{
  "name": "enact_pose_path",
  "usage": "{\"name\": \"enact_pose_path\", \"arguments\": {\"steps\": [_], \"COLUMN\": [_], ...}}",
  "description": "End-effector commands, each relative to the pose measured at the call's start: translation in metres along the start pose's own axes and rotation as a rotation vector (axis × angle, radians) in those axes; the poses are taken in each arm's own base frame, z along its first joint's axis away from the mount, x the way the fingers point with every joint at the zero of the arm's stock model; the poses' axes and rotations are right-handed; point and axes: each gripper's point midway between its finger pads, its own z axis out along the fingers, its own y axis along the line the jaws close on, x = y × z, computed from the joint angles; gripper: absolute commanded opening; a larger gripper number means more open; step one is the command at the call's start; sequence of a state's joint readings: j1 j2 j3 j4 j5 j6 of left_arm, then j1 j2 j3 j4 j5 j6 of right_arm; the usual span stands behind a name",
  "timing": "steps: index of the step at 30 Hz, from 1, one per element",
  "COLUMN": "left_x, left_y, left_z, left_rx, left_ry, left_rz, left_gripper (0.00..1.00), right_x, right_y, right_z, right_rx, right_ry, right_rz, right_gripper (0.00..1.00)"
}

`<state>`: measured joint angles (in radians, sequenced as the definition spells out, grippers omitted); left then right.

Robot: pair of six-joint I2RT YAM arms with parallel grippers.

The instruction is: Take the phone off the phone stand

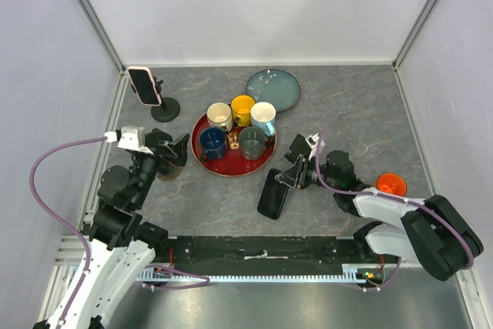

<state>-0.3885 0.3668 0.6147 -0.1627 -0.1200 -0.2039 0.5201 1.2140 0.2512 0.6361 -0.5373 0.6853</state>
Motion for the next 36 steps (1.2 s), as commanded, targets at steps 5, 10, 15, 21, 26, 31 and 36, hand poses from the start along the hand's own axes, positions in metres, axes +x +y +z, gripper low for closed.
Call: {"name": "enact_pose_path", "arguments": {"steps": [5,10,15,21,26,31,36], "left_x": [-0.007,-0.007,-0.006,-0.008,-0.007,-0.007,-0.007], "left_y": [-0.003,-0.003,-0.003,-0.003,-0.003,-0.003,-0.002], "left_z": [0.000,0.000,0.000,0.000,0.000,0.000,-0.001], "left_rx": [0.018,0.020,0.019,0.018,0.018,0.018,0.016], "left_ry": [-0.028,-0.029,-0.026,-0.030,-0.028,-0.027,-0.028], "left_rz": [0.016,0.016,0.016,0.016,0.016,0.016,0.018], "left_gripper": [0.94,0.94,0.94,0.94,0.94,0.94,0.94], "right_x": [-0.019,-0.016,-0.021,-0.040,-0.052,-0.052,-0.063], "right_y": [-0.019,-0.033,-0.042,-0.050,-0.052,-0.069,-0.090], "right_z": [-0.006,-0.012,-0.021,-0.032,-0.030,-0.023,-0.022], "right_rx": [0.155,0.246,0.338,0.455,0.485,0.550,0.639], "right_ry": [-0.068,-0.043,-0.042,-0.087,-0.102,-0.103,-0.187], "right_rz": [-0.065,-0.062,-0.076,-0.091,-0.107,-0.061,-0.048], "right_gripper": [0.53,0.63,0.74,0.79,0.79,0.79,0.76]}}
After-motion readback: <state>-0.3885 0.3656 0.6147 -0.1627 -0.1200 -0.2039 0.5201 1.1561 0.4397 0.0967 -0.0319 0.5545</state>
